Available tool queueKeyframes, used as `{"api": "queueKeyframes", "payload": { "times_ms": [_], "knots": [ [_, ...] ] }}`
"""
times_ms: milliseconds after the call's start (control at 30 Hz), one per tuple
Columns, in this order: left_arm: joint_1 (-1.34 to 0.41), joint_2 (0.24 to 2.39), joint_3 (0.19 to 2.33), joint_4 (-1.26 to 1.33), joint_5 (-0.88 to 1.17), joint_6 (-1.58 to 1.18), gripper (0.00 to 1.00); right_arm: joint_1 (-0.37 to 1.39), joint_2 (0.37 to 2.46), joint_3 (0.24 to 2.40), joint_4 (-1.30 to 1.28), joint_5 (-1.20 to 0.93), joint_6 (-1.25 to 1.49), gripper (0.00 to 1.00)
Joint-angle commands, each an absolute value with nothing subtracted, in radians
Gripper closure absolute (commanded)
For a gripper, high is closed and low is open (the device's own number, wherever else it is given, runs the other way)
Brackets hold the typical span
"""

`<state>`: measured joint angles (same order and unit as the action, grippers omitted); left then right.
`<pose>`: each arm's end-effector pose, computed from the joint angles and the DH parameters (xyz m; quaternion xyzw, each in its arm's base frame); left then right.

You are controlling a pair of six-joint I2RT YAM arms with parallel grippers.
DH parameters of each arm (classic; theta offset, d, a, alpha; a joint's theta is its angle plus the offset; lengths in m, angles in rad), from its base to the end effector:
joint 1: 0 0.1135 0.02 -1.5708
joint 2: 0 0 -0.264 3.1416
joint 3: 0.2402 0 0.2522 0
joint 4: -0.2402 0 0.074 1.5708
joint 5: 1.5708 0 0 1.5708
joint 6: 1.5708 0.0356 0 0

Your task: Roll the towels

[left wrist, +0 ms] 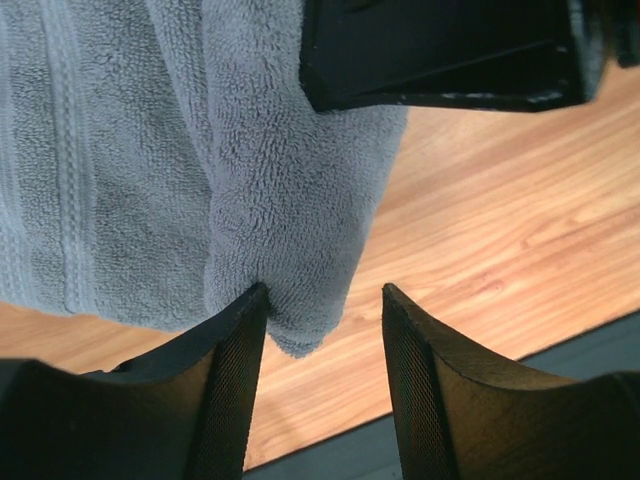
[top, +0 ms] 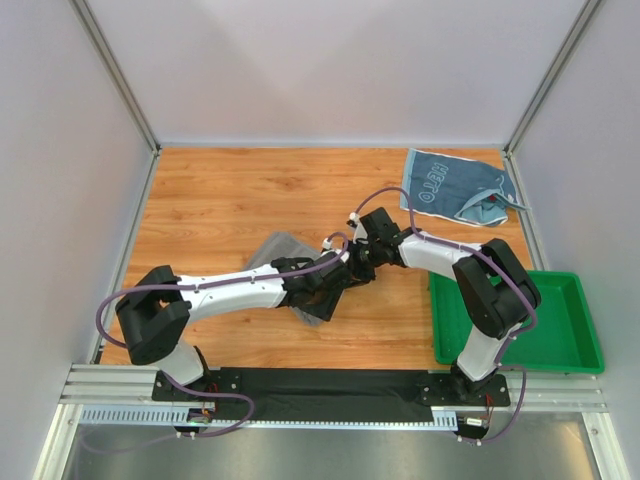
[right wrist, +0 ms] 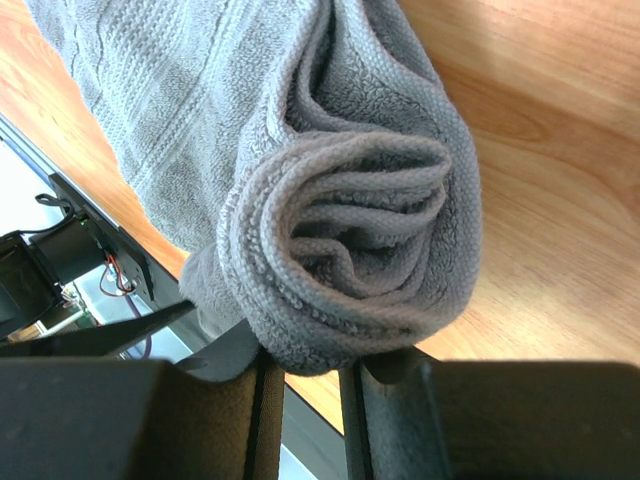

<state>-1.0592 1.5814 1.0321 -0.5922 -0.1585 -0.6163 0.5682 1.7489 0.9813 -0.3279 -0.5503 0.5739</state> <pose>0.1559 -0.2662 0.2015 0.1975 0.9539 -0.1060 0.1996 0.2702 0.1946 0.1536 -0.0613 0.9355 0.3446 0.0479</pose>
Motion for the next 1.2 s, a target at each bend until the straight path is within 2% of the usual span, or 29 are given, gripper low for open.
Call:
{"api": "queueKeyframes", "payload": {
  "times_ms": [0, 367, 433, 533, 633, 667, 767, 900, 1167],
  "knots": [
    [-1.055, 1.621, 0.999, -0.586, -0.264, -0.583, 0.43, 0.574, 1.762, 1.023, -0.36, -0.548, 0.545, 0.8],
    [-1.052, 1.729, 0.959, -0.597, -0.325, -0.589, 0.4, 0.577, 1.818, 1.08, -0.397, -0.554, 0.526, 0.77],
    [-1.051, 1.761, 0.953, -0.583, -0.313, -0.591, 0.41, 0.578, 1.828, 1.098, -0.411, -0.555, 0.522, 0.74],
    [-1.051, 1.766, 0.904, -0.519, -0.301, -0.607, 0.46, 0.577, 1.848, 1.126, -0.437, -0.555, 0.509, 0.63],
    [-1.048, 1.76, 0.848, -0.47, -0.281, -0.609, 0.63, 0.575, 1.876, 1.155, -0.471, -0.557, 0.491, 0.56],
    [-1.042, 1.756, 0.841, -0.468, -0.272, -0.607, 0.74, 0.574, 1.882, 1.16, -0.472, -0.555, 0.488, 0.54],
    [-1.029, 1.721, 0.827, -0.457, -0.252, -0.588, 0.86, 0.558, 1.894, 1.167, -0.479, -0.557, 0.485, 0.45],
    [-1.002, 1.651, 0.802, -0.431, -0.157, -0.574, 0.91, 0.523, 1.928, 1.189, -0.483, -0.563, 0.476, 0.39],
    [-0.956, 1.502, 0.77, -0.428, -0.06, -0.609, 0.91, 0.468, 1.968, 1.221, -0.509, -0.529, 0.453, 0.37]
  ]
}}
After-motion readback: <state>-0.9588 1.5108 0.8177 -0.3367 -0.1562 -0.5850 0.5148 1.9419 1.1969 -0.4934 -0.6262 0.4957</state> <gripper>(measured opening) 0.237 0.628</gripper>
